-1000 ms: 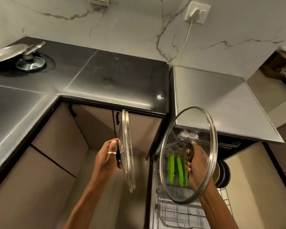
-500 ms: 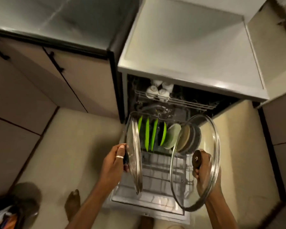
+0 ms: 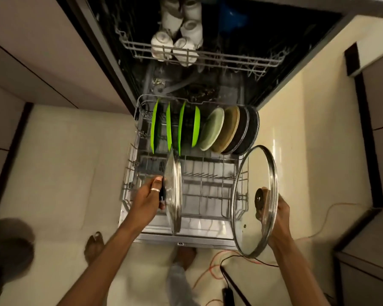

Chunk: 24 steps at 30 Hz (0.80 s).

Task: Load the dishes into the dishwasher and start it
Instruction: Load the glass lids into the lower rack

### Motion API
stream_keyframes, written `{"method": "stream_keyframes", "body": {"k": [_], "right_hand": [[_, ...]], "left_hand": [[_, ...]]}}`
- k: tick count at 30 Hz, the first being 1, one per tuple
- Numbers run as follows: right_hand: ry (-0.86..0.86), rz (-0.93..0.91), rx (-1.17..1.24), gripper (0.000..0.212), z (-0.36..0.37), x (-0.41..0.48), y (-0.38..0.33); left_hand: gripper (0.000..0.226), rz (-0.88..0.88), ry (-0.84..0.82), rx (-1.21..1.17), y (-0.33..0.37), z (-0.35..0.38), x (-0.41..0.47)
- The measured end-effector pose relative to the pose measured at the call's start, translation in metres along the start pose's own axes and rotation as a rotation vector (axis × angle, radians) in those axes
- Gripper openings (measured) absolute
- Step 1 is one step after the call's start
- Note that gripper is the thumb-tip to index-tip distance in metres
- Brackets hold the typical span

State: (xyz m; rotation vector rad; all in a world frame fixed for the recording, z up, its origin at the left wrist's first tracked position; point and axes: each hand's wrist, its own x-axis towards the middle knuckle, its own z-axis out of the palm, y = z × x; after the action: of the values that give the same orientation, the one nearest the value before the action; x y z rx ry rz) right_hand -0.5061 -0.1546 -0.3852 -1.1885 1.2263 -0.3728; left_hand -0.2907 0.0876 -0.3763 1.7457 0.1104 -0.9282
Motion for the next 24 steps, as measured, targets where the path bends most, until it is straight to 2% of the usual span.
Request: {"method": "stream_keyframes", "body": {"k": [4,13,14,16,17,18,20,21,23,24], "right_hand": [[-0.018,0.037,-0.011,0.009,0.004,0.026,0.033],[-0.084,0.031,0.025,0.045,0.002,0.069,0.072],[-0.109,0.032,0.033,0.045,0.004,0.07,0.071],[-0.142,0.018,0.047,0.027,0.009,0.074,0.067],[-0.161,0.015,0.078,0.025,0.011,0.076,0.065],[-0.186,0.015,0.107,0.036,0.012,0.08,0.064],[-0.226,0.041,0.145,0.073,0.014,0.087,0.06],[-0.229,0.042,0.174,0.082,0.015,0.091,0.059],[-0.218,0.041,0.147,0.076,0.013,0.103,0.062],[-0.205,0.063,0.113,0.059,0.011,0.11,0.067]], "left_hand": [[0.029,-0.024,-0.016,0.04,-0.017,0.011,0.002],[0.029,-0.045,-0.02,0.084,-0.043,0.02,0.02],[0.029,-0.051,-0.018,0.089,-0.045,0.021,0.022],[0.03,-0.063,-0.022,0.091,-0.048,0.024,0.025],[0.03,-0.069,-0.023,0.088,-0.05,0.025,0.027],[0.03,-0.074,-0.022,0.087,-0.052,0.026,0.028],[0.03,-0.085,-0.018,0.095,-0.054,0.028,0.029],[0.03,-0.087,-0.015,0.098,-0.054,0.029,0.03],[0.03,-0.09,-0.009,0.102,-0.055,0.031,0.031],[0.03,-0.091,-0.005,0.104,-0.055,0.032,0.032]]}}
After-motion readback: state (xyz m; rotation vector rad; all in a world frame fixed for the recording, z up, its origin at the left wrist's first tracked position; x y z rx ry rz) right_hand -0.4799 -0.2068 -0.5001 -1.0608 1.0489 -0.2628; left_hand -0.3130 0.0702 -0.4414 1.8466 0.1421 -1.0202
